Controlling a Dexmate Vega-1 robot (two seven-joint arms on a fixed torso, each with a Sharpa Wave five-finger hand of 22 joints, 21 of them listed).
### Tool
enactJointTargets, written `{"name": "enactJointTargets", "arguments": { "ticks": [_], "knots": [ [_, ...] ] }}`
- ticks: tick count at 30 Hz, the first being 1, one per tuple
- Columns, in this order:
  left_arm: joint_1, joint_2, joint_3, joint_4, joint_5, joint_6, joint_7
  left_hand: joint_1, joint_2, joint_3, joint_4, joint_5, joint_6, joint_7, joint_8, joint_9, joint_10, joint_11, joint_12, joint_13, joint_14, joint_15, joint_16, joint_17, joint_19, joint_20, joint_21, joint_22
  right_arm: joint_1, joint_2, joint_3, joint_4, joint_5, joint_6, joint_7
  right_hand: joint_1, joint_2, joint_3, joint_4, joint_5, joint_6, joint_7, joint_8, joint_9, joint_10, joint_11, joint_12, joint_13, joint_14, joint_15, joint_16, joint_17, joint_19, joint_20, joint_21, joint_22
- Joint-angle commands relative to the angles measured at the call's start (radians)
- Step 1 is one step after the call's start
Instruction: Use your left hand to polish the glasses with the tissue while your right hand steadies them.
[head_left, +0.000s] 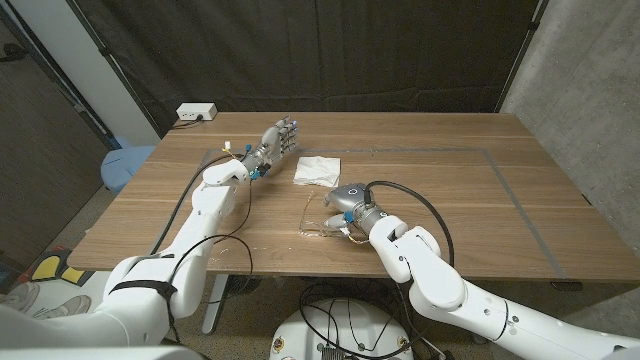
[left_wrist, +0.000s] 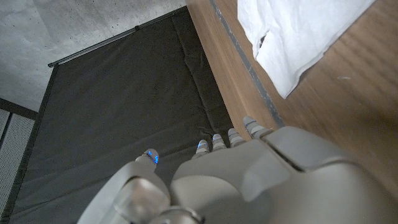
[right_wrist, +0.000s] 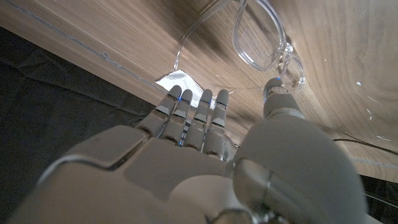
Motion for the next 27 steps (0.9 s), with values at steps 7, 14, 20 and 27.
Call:
{"name": "enactJointTargets", "arguments": {
  "ticks": [7,14,20,27],
  "knots": [
    [-0.069,-0.026,0.005,0.088,0.037,-0.006,-0.015,-0.008,0.07,-0.003,0.002,0.0,-0.108,-0.005,-0.003,0.005,-0.023,0.007,-0.008,0.003,-0.05,-0.001,-0.001,0.002,-0.003,0.006,0.004,0.001,-0.067,-0.024,0.042,-0.056,-0.037,-0.057,0.073,-0.009,-0.018,-0.021,0.013,0.011,0.021,-0.002,0.01,0.004,-0.004,-0.001,-0.007,0.005,-0.005,-0.088,-0.001,0.008,-0.013,-0.012,-0.006,0.003],
    [-0.088,-0.034,0.003,0.117,0.048,-0.012,-0.015,-0.01,0.07,-0.005,0.003,0.0,-0.109,-0.003,-0.005,0.006,-0.025,0.009,-0.01,0.003,-0.052,0.0,-0.002,0.002,-0.003,0.007,0.004,0.001,-0.079,-0.023,0.056,-0.047,0.063,-0.014,-0.002,0.006,-0.021,-0.025,0.009,0.017,0.025,-0.013,0.017,0.009,-0.016,-0.006,-0.013,0.006,-0.016,-0.093,-0.002,0.008,-0.025,-0.021,-0.011,0.003],
    [-0.098,-0.037,-0.001,0.133,0.055,-0.017,-0.017,-0.012,0.071,-0.007,0.004,0.001,-0.109,-0.003,-0.005,0.006,-0.026,0.008,-0.011,0.003,-0.054,0.0,-0.002,0.002,-0.004,0.008,0.004,0.002,-0.07,-0.012,0.036,-0.029,0.049,-0.017,-0.024,0.058,-0.004,-0.014,-0.004,0.028,0.008,-0.028,0.017,0.016,-0.034,-0.018,-0.021,0.007,-0.031,-0.104,-0.004,0.007,-0.032,-0.034,-0.014,0.004],
    [-0.111,-0.039,-0.005,0.156,0.063,-0.026,-0.02,-0.014,0.071,-0.009,0.005,0.001,-0.109,-0.002,-0.006,0.006,-0.026,0.009,-0.012,0.003,-0.055,-0.001,-0.003,0.002,-0.004,0.008,0.004,0.002,-0.064,-0.003,0.018,-0.003,0.019,-0.026,-0.036,0.115,0.018,-0.011,-0.008,0.038,0.03,-0.045,0.033,0.02,-0.023,-0.033,-0.016,0.008,-0.032,-0.113,0.004,0.007,-0.031,-0.041,-0.013,0.005]
  ]
}}
